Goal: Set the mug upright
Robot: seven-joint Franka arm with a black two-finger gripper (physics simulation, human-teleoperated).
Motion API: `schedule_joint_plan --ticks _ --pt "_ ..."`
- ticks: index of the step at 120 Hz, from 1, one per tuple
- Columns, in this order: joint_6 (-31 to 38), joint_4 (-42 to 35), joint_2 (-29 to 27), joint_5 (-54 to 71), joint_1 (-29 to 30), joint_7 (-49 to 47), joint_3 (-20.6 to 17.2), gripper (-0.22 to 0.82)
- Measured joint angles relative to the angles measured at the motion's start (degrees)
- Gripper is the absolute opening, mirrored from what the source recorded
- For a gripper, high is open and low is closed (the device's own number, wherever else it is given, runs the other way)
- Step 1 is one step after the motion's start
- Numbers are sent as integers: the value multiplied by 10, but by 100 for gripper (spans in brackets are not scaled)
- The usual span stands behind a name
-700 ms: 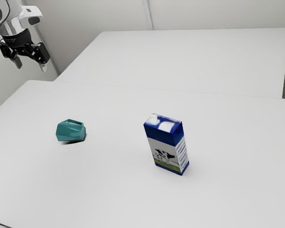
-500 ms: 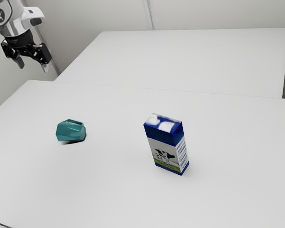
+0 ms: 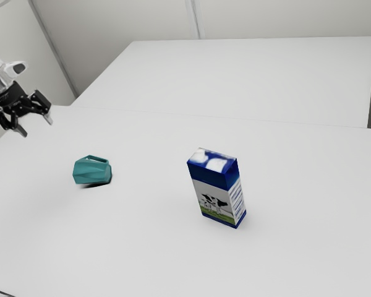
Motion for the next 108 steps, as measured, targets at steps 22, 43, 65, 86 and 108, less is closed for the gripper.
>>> schedule_joint_plan --ticks 22,43,65,86,108 --pt "4 11 88 -84 11 12 0 60" --pt "13 26 147 -140 17 33 0 60" --pt "18 30 191 -172 32 58 2 60" --pt "25 41 224 -203 37 81 0 60" --pt "32 41 239 -248 37 100 -3 60"
